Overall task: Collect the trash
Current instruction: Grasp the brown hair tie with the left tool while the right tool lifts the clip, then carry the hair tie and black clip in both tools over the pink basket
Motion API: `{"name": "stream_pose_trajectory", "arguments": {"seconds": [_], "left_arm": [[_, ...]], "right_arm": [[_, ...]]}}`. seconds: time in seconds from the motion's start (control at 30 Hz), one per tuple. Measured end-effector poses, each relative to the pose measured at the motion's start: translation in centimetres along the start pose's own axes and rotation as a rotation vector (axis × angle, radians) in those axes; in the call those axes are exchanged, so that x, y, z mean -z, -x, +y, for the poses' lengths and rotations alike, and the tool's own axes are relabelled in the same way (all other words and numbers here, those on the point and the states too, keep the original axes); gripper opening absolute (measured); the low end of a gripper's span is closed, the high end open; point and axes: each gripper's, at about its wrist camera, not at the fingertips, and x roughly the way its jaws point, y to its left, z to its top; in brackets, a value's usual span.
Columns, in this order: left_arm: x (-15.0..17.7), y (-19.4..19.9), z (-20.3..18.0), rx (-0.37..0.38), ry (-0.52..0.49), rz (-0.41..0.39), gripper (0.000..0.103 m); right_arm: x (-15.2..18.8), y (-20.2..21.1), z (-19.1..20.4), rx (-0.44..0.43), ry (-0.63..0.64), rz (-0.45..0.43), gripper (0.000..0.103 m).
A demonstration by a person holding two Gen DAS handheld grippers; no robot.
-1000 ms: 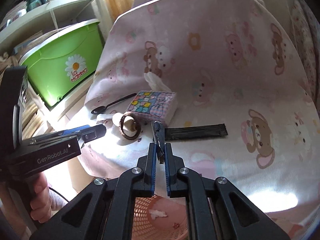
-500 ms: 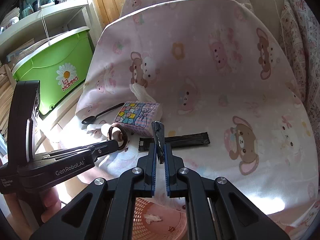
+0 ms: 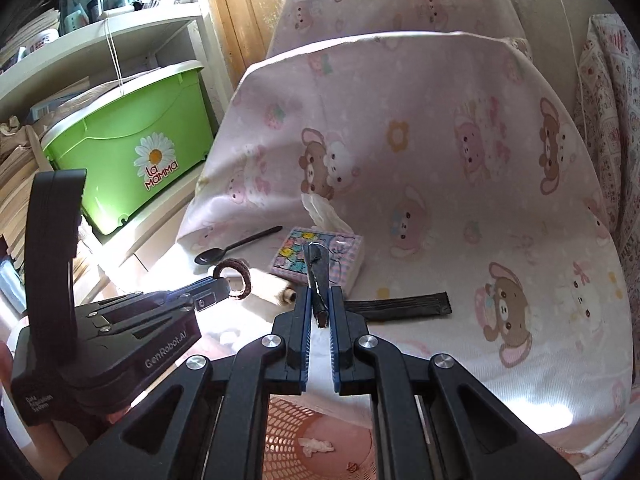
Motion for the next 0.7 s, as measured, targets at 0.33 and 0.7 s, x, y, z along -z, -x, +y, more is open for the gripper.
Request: {"name": "stream_pose_trajectory", "arguments": {"seconds": [0.33,0.7], "left_arm": [[0.1,3.6,4.4,-0.054,0.061,-0.043,0.004],[-1.2,6.5,5.1,-0.016,0.084,-0.154,0.004]], "right_arm": [[2.3,0.0,2.7,0.028,0.039,0.033,0.008],[2.8,1.5,2.7,0.04,0.005,0.022,0.008]]}}
